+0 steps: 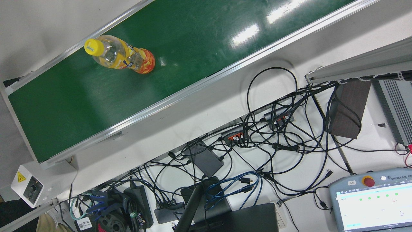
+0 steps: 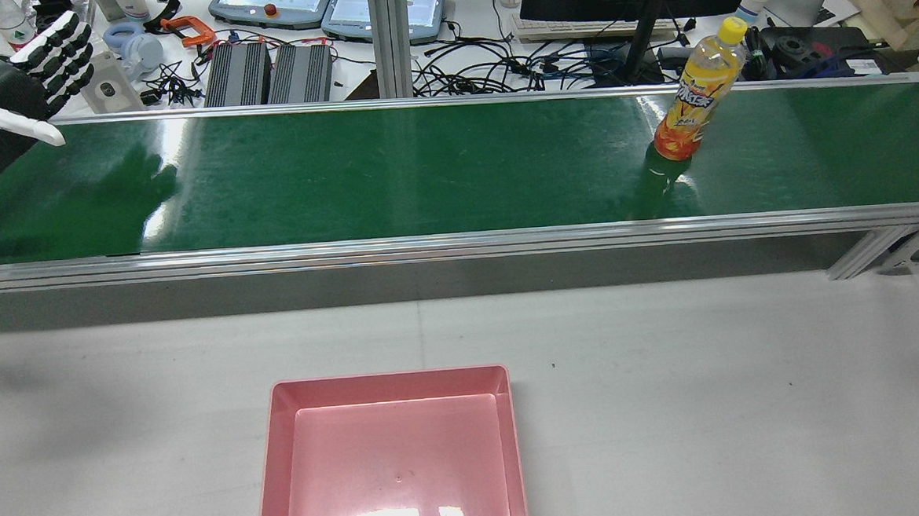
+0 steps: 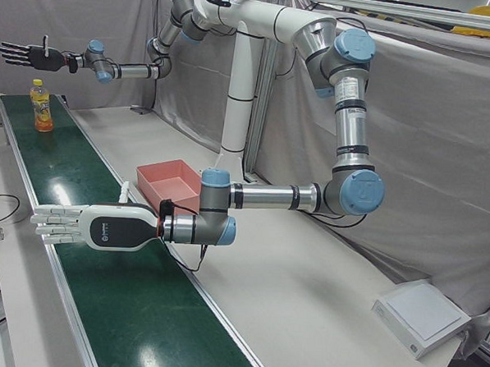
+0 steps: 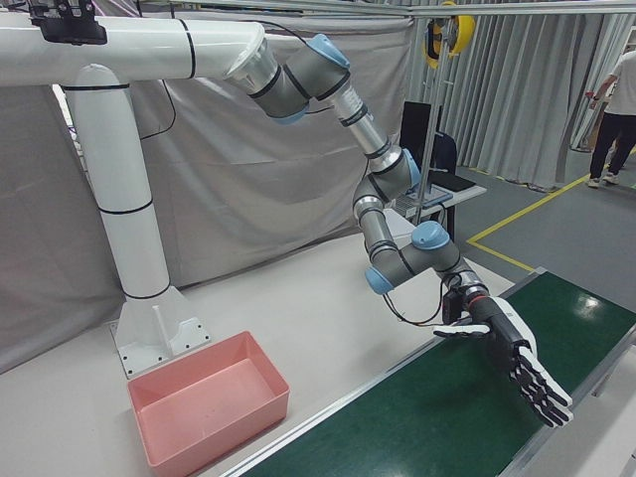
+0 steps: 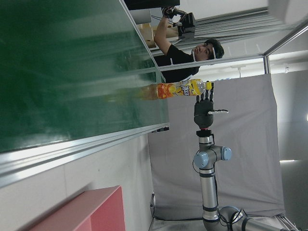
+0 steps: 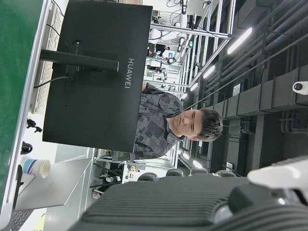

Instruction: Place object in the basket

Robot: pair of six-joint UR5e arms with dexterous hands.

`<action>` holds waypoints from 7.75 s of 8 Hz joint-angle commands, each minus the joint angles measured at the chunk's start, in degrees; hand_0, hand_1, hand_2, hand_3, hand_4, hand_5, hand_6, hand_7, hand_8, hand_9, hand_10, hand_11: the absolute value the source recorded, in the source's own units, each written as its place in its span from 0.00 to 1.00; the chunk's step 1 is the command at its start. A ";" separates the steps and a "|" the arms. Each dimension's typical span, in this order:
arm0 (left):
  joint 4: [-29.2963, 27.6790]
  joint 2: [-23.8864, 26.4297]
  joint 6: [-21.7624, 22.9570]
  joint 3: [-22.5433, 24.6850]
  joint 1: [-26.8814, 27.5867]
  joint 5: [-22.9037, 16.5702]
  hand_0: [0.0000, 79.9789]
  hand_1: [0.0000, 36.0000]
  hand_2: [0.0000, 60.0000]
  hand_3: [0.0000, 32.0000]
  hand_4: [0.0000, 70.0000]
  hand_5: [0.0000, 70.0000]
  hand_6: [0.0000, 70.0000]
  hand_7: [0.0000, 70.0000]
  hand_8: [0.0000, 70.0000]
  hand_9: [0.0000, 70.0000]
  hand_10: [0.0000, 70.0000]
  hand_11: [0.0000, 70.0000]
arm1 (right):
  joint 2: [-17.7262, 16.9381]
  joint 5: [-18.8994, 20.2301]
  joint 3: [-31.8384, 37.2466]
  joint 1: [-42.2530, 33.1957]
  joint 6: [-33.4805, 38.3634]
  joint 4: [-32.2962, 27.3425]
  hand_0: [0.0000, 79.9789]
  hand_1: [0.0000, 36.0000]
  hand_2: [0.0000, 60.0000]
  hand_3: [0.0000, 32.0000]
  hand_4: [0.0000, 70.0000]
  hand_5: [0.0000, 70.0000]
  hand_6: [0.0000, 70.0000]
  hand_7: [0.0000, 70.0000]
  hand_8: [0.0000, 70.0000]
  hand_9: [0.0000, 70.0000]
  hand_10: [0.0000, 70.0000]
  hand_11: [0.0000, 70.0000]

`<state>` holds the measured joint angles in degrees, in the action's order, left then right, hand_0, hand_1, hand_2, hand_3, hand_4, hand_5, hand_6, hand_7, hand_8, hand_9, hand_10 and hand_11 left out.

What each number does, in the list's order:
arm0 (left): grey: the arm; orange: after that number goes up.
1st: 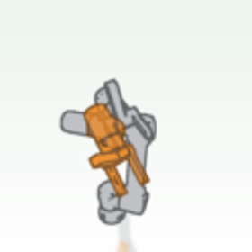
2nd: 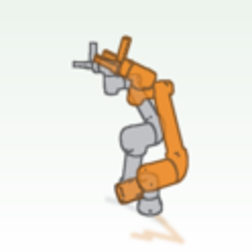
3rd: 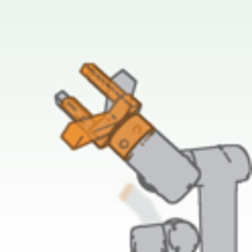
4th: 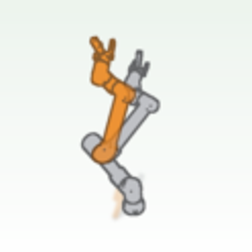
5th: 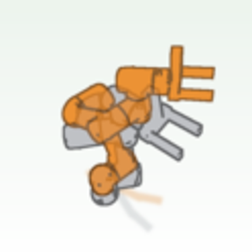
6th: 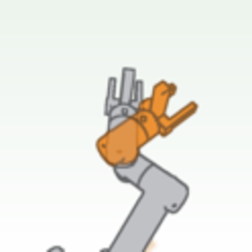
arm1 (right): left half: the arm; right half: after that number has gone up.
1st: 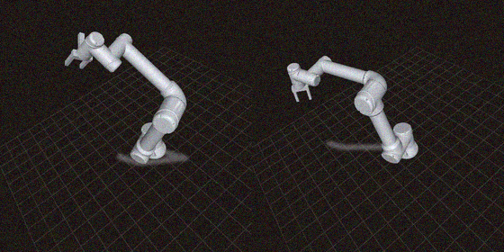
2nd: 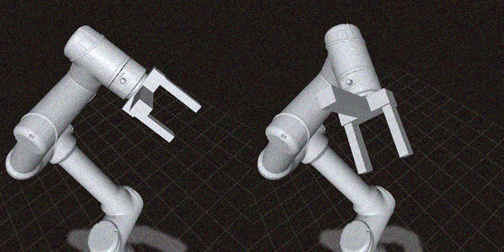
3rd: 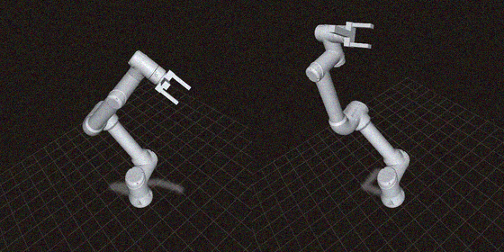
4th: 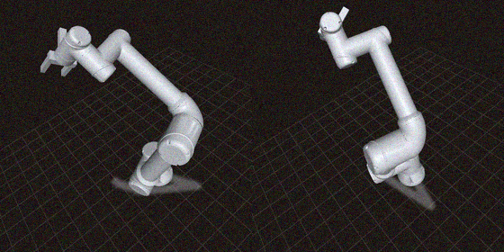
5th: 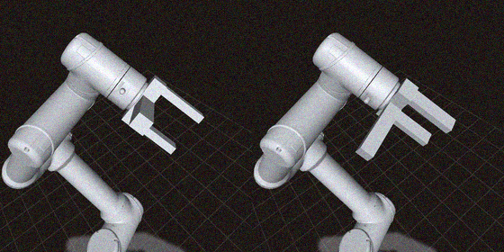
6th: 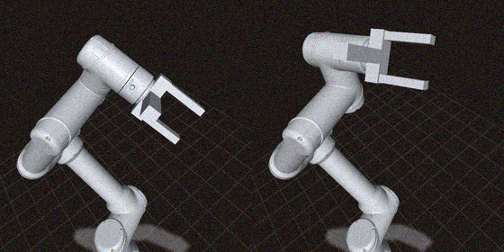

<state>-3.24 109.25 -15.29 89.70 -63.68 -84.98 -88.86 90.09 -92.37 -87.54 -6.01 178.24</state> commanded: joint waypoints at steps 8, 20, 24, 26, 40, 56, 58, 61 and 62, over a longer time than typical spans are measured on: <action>1.92 0.17 -0.01 0.12 0.13 -0.01 0.75 0.30 0.00 0.03 0.00 0.02 0.00 0.00 0.00 0.00 0.00 0.00 | 0.00 0.00 0.00 0.00 0.03 0.00 0.00 0.00 0.00 0.00 0.00 0.00 0.00 0.00 0.00 0.00 0.00 0.00; 2.27 2.36 -1.23 0.47 5.23 3.33 0.75 0.29 0.00 0.03 0.00 0.00 0.00 0.00 0.00 0.00 0.00 0.00 | 0.00 0.00 0.00 0.00 -0.05 0.00 0.00 0.00 0.00 0.00 0.00 0.00 0.00 0.00 0.00 0.00 0.00 0.00; 2.63 2.55 -3.15 0.65 5.06 3.42 0.75 0.30 0.00 0.04 0.00 0.00 0.00 0.00 0.00 0.00 0.00 0.00 | 0.00 0.00 0.00 0.00 -0.05 0.00 0.00 0.00 0.00 0.00 0.00 0.00 0.00 0.00 0.00 0.00 0.00 0.00; 2.63 2.63 -2.82 1.08 5.06 3.33 0.75 0.30 0.00 0.07 0.00 0.00 0.00 0.00 0.00 0.00 0.00 0.00 | 0.00 0.00 -0.09 0.00 0.03 0.00 0.00 0.00 0.00 0.00 0.00 0.00 0.00 0.00 0.00 0.00 0.00 0.00; 6.57 7.81 -2.38 1.79 8.22 3.33 0.76 0.31 0.00 0.00 0.00 0.06 0.00 0.00 0.00 0.00 0.00 0.00 | 0.00 0.00 -0.09 0.00 0.03 0.00 0.00 0.00 0.00 0.00 0.00 0.00 0.00 0.00 0.00 0.00 0.00 0.00; 23.89 7.64 1.05 27.80 18.56 2.90 0.78 0.81 1.00 0.00 1.00 1.00 1.00 1.00 1.00 1.00 1.00 1.00 | 0.00 0.00 -0.09 0.00 0.03 0.00 0.00 0.00 0.00 0.00 0.00 0.00 0.00 0.00 0.00 0.00 0.00 0.00; 23.98 7.73 -2.36 28.16 24.80 2.71 0.78 0.82 1.00 0.00 1.00 1.00 1.00 1.00 1.00 1.00 1.00 1.00 | 0.00 0.00 -0.09 0.00 -0.05 0.00 0.00 0.00 0.00 0.00 0.00 0.00 0.00 0.00 0.00 0.00 0.00 0.00; 24.07 8.52 -8.70 28.51 35.08 3.41 0.83 0.78 1.00 0.00 1.00 1.00 1.00 1.00 1.00 1.00 1.00 1.00 | 0.00 0.00 -0.09 0.00 0.03 0.00 0.00 0.00 0.00 0.00 0.00 0.00 0.00 0.00 0.00 0.00 0.00 0.00; 24.07 9.22 -8.79 28.42 37.38 3.50 0.85 0.76 1.00 0.00 1.00 1.00 1.00 1.00 1.00 1.00 1.00 1.00 | 0.00 0.00 -0.09 0.00 0.03 0.00 0.00 0.00 0.00 0.00 0.00 0.00 0.00 0.00 0.00 0.00 0.00 0.00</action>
<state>20.83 117.51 -22.30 118.17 -32.31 -81.83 -88.86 90.09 -92.46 -87.54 -6.03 178.24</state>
